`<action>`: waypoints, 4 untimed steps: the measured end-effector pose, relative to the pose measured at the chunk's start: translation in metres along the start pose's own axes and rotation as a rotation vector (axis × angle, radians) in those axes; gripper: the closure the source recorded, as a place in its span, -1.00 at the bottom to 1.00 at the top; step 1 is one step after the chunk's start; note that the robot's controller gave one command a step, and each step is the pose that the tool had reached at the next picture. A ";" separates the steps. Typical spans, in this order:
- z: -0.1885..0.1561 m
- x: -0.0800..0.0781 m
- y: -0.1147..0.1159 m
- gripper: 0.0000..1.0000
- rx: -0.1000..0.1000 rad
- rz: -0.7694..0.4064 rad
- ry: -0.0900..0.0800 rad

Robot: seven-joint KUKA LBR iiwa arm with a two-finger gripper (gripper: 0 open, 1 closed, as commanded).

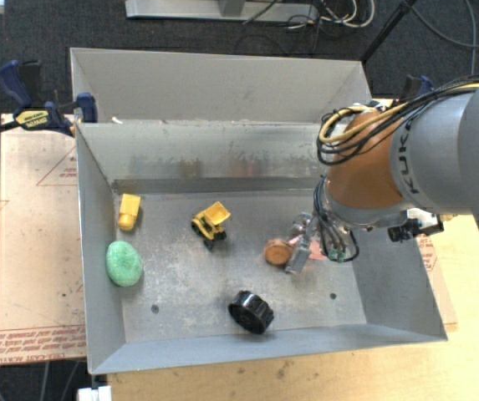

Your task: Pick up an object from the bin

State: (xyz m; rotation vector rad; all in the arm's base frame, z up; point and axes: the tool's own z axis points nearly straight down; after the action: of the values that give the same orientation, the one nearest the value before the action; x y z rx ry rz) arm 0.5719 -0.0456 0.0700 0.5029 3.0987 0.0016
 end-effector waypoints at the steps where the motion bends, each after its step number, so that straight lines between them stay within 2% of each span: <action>1: 0.000 0.000 0.000 1.00 0.000 0.000 0.000; 3: -0.004 0.001 0.000 1.00 0.001 -0.001 0.006; 4: -0.023 0.002 0.000 1.00 0.002 -0.001 0.007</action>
Offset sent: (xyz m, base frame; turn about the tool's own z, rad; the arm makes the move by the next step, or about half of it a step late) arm -0.0001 0.0001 0.0000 0.0000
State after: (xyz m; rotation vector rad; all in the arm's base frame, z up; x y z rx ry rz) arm 0.5699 -0.0452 0.0933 0.5025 3.1063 0.0008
